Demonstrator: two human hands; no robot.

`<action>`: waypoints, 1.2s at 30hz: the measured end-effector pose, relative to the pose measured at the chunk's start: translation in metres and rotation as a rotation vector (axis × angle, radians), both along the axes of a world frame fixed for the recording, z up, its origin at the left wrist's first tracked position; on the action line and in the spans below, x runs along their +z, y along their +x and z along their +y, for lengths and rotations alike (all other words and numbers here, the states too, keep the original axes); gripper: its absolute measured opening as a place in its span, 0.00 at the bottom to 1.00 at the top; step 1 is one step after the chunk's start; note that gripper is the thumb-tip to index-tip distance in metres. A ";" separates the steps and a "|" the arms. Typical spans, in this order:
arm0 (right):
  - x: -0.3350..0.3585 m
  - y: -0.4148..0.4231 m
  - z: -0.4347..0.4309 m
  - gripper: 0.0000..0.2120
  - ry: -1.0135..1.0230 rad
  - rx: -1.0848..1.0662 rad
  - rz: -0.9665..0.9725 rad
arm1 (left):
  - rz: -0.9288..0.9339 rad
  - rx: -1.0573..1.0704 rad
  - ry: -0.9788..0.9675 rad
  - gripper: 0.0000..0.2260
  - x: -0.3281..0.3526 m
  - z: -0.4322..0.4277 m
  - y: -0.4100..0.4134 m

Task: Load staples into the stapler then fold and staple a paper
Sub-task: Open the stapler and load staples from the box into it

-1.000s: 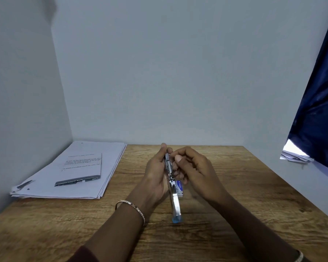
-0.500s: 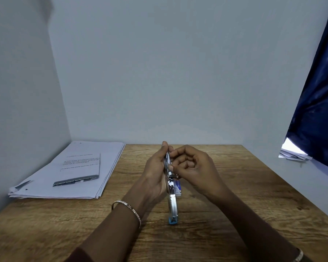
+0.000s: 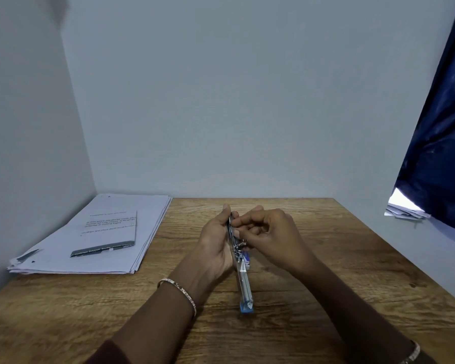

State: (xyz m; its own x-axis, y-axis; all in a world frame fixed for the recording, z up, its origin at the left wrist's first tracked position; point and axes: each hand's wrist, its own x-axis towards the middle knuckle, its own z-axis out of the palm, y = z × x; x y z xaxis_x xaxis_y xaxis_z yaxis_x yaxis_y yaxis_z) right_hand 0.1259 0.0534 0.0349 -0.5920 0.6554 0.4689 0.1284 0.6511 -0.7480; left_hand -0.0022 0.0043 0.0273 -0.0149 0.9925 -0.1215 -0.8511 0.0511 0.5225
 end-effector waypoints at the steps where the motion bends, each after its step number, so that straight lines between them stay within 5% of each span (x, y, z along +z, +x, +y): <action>1: 0.001 0.001 0.001 0.08 0.005 0.005 -0.022 | -0.003 0.021 0.005 0.24 0.000 0.000 0.000; 10: 0.009 0.005 0.000 0.11 -0.001 -0.016 -0.109 | 0.195 0.155 -0.118 0.17 0.001 -0.004 0.005; 20: 0.015 0.001 0.000 0.07 -0.067 0.051 -0.153 | 0.211 0.142 -0.115 0.15 0.003 -0.004 0.005; 25: 0.014 0.002 0.003 0.08 -0.045 0.084 -0.190 | 0.211 0.118 -0.124 0.24 0.005 -0.007 0.008; 36: 0.019 0.008 0.009 0.07 -0.100 0.162 -0.256 | 0.308 0.086 -0.177 0.25 0.005 -0.010 0.012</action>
